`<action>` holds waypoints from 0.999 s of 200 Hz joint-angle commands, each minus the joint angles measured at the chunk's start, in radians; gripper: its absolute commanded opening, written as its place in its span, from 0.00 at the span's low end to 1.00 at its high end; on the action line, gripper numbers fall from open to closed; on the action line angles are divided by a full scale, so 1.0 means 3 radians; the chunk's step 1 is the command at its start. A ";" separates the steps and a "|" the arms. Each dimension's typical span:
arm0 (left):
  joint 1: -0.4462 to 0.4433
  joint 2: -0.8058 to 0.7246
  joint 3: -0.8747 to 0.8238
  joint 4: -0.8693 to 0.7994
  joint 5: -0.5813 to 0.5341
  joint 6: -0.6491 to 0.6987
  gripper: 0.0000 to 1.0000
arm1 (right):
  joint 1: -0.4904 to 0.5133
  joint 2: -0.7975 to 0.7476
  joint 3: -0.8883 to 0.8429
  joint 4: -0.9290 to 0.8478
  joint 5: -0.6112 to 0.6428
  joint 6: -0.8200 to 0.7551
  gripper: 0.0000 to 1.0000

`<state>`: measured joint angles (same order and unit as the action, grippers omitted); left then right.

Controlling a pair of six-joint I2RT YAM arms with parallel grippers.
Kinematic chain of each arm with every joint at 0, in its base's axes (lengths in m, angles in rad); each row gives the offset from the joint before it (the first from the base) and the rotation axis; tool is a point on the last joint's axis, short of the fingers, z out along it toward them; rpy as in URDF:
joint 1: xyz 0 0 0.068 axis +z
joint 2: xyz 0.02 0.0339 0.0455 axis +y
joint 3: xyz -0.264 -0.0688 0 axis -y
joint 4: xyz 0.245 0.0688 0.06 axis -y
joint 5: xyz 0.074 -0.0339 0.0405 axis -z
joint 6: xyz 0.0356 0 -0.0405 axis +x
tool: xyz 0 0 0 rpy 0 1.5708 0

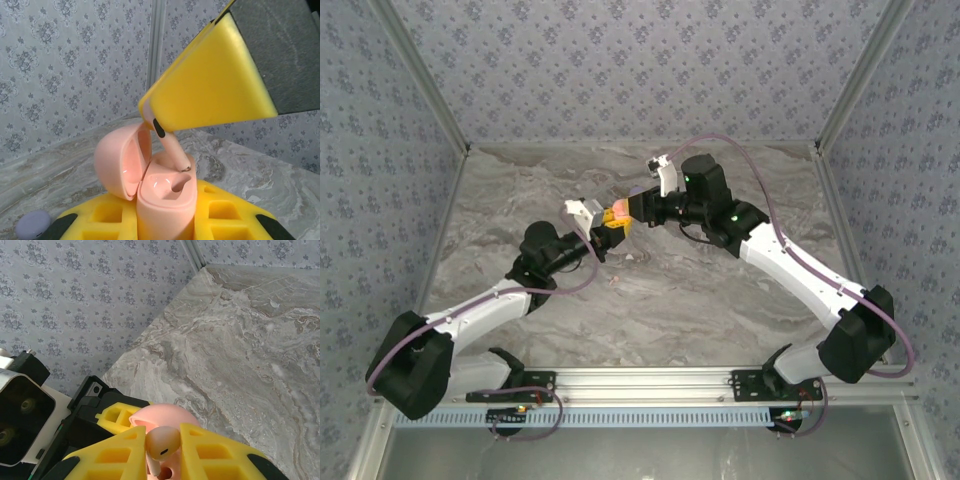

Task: Insert the wireless bluetooth earbuds into the charging case

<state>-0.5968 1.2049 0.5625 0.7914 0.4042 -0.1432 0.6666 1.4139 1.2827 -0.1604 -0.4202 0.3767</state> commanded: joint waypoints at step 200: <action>-0.0026 -0.0081 0.0160 0.0073 -0.0189 -0.0228 0.14 | 0.0057 0.0004 0.0030 -0.0099 0.0000 -0.0146 0.20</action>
<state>-0.5987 1.2041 0.5739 0.7822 0.3756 -0.1947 0.6731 1.4147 1.2839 -0.1608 -0.4202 0.3538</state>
